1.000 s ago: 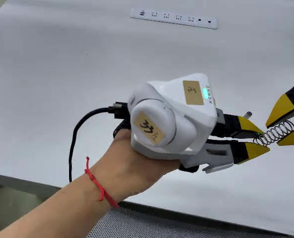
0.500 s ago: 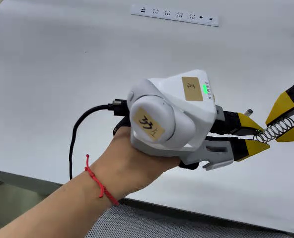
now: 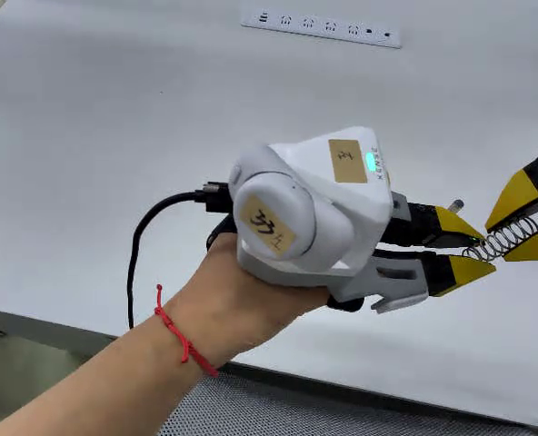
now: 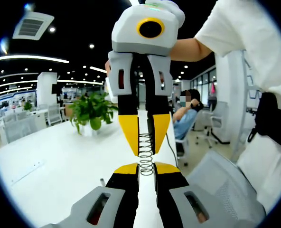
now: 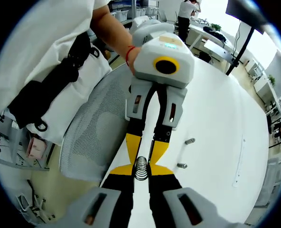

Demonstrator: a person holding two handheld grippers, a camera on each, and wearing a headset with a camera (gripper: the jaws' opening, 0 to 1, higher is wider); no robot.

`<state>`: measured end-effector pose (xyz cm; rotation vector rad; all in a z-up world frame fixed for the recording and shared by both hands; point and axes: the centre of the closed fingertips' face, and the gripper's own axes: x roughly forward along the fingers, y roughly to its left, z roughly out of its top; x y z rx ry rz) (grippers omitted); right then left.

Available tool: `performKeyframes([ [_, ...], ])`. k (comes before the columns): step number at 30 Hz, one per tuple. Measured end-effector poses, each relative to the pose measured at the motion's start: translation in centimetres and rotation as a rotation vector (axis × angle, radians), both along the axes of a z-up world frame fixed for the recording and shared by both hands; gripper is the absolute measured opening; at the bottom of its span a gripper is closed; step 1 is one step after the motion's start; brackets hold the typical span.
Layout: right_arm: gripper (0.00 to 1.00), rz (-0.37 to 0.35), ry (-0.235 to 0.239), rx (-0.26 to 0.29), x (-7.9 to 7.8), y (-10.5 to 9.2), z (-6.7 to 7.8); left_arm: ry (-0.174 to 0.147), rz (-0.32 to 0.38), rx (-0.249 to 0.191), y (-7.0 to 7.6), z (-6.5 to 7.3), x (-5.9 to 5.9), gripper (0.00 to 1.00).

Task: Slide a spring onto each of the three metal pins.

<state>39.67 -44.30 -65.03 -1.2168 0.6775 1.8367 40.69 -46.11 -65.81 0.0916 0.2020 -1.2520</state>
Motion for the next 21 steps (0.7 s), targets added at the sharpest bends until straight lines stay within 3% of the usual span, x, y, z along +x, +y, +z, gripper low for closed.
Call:
performKeyframes([
  [10,0.12,-0.047,-0.007,0.019,1.0,-0.3,0.7,0.011,0.031,0.02,1.5,-0.5,0.2,0.2],
  [21,0.12,-0.146,-0.039,0.038,3.8,-1.3,1.5,0.013,0.108,0.04,5.2,-1.2,0.6,0.33],
])
